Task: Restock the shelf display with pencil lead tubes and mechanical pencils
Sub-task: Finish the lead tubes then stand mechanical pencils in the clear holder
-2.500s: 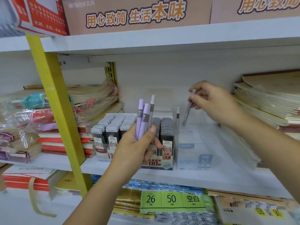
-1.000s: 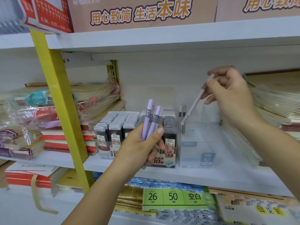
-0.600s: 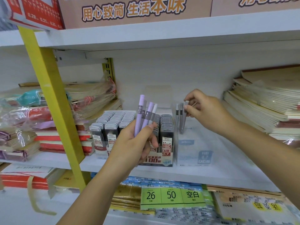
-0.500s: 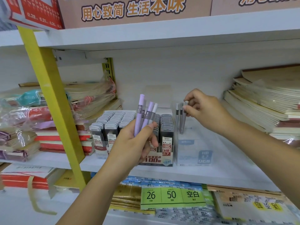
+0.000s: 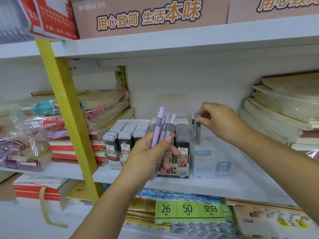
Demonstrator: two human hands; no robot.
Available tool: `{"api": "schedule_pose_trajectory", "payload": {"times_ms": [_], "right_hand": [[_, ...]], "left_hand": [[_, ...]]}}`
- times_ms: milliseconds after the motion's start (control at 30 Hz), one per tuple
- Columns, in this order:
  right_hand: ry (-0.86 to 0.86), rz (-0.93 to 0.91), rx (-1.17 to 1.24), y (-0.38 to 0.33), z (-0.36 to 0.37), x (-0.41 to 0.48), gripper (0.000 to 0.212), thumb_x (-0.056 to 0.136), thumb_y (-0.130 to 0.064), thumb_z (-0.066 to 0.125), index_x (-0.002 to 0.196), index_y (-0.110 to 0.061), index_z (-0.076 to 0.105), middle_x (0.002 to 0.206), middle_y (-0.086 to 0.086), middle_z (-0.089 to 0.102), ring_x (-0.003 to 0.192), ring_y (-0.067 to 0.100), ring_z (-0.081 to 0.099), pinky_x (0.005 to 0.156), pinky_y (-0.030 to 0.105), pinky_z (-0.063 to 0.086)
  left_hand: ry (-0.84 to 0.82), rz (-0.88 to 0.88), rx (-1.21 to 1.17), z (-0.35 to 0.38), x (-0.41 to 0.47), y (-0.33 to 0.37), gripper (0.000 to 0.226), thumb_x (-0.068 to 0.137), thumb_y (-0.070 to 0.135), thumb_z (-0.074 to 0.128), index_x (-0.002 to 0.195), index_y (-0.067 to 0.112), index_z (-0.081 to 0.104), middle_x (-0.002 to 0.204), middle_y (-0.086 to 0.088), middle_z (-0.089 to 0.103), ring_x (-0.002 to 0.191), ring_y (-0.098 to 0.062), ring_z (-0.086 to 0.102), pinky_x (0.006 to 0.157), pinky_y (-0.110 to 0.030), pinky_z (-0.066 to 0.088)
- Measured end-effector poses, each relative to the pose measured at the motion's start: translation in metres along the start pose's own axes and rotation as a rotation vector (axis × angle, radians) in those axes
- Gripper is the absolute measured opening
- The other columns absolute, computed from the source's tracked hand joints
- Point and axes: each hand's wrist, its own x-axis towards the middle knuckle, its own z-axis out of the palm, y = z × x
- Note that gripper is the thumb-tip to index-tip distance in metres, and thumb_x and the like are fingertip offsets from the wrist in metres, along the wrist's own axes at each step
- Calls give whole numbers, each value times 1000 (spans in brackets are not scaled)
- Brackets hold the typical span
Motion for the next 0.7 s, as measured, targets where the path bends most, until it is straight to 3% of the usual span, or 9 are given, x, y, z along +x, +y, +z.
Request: {"api": "schedule_pose_trajectory", "payload": {"times_ms": [67, 133, 200, 267, 367, 467, 567, 700], "right_hand": [[125, -4, 98, -10, -7, -6, 12, 92, -29, 62, 92, -17, 65, 87, -7, 61, 79, 9, 56, 70, 18, 40], [95, 65, 459, -29, -17, -16, 14, 91, -37, 60, 89, -25, 68, 81, -11, 67, 76, 2, 60, 66, 7, 41], [-79, 109, 813, -50, -24, -25, 12, 88, -39, 64, 94, -31, 70, 87, -14, 72, 79, -1, 67, 70, 9, 48], [-139, 105, 949, -62, -26, -30, 14, 86, -29, 70, 99, -28, 71, 90, -4, 75, 82, 7, 70, 74, 17, 53], [-100, 115, 1007, -66, -34, -30, 9, 88, -12, 67, 97, -16, 70, 78, 5, 74, 69, 12, 70, 60, 20, 53], [114, 196, 1125, -52, -50, -20, 8, 93, -6, 59, 93, -13, 63, 65, -1, 70, 56, 12, 67, 50, 20, 53], [316, 198, 1000, -26, -62, -8, 9, 96, -7, 56, 94, -16, 58, 70, -1, 65, 54, 9, 65, 52, 23, 56], [197, 112, 598, -7, -42, -4, 13, 94, -12, 61, 93, -25, 58, 83, 6, 66, 63, 12, 68, 62, 26, 58]], "left_hand": [[-27, -6, -16, 0, 0, 0, 36, 82, 44, 62, 110, 23, 69, 90, -8, 77, 54, -13, 61, 51, -25, 52], [-60, -10, -39, 2, 0, 1, 30, 84, 43, 62, 109, 27, 71, 94, -9, 77, 57, -14, 64, 55, -26, 55], [-99, -9, -40, 6, 1, 2, 24, 86, 42, 62, 105, 32, 73, 95, -9, 78, 60, -15, 67, 57, -27, 57], [-127, -10, -43, 11, 1, 2, 19, 86, 42, 62, 101, 37, 74, 95, -8, 78, 62, -15, 69, 60, -29, 59], [-143, -10, -37, 15, 1, 0, 18, 87, 46, 60, 99, 43, 73, 95, -8, 78, 66, -18, 72, 63, -31, 61], [-117, -12, -31, 13, 1, 0, 22, 87, 48, 55, 99, 41, 71, 90, -6, 78, 58, -16, 70, 54, -31, 60], [-38, 15, 54, 5, 3, -2, 25, 87, 52, 52, 99, 40, 70, 72, 1, 70, 41, -11, 47, 40, -25, 39], [-11, 12, 5, -2, 4, -4, 25, 84, 53, 55, 99, 40, 70, 63, 5, 57, 40, -8, 35, 38, -23, 31]]}}
